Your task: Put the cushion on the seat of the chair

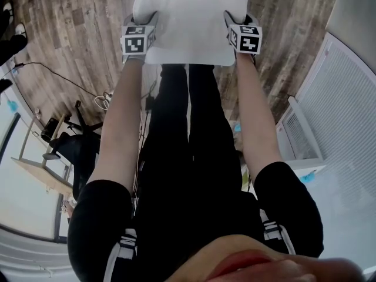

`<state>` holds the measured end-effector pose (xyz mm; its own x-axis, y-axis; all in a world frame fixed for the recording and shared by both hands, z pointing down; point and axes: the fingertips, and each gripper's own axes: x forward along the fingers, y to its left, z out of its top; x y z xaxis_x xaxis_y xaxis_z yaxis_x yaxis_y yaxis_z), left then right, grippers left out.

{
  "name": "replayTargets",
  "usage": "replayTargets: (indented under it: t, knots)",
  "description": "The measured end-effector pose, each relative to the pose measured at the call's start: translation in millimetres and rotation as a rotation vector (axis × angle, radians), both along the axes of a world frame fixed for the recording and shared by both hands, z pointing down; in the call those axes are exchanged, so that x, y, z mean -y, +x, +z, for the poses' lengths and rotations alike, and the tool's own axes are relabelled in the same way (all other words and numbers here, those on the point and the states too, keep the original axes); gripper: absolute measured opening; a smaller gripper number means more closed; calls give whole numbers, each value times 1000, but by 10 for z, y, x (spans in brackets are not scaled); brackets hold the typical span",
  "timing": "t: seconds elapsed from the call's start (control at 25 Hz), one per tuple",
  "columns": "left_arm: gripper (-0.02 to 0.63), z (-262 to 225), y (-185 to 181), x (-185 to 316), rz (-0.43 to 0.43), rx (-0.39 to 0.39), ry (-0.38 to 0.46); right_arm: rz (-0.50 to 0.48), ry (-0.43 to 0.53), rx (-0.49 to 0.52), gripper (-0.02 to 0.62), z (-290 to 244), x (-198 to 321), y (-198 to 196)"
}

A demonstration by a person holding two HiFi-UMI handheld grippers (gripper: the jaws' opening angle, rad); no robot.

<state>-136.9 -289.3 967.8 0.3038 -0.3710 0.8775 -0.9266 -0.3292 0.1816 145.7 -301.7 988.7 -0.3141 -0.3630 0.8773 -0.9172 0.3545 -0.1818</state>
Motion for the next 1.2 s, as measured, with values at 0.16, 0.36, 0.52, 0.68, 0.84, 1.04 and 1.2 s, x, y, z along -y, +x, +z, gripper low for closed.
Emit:
replayTargets:
  t: [0.16, 0.36, 0.52, 0.68, 0.84, 1.04, 1.2]
  knots:
    - [242, 13, -72, 16, -5, 4, -6, 50, -11, 41, 250, -28, 11, 49]
    - [308, 10, -180, 65, -37, 10, -4, 82, -18, 49, 285, -44, 21, 155]
    - [341, -76, -268, 55, -73, 19, -13, 86, -19, 31, 298, -130, 48, 245]
    - [344, -179, -366, 45, -94, 38, -6, 77, -7, 17, 298, -238, 71, 293]
    - [344, -365, -433, 9, -102, 46, 26, 80, 21, 62, 298, -475, 44, 167]
    - [342, -988, -205, -49, -49, -30, 121, 52, 52, 204, 296, -1032, -119, -240]
    - [310, -1706, 141, -73, 12, -122, 226, 27, 154, 270, 176, -1698, -162, -528]
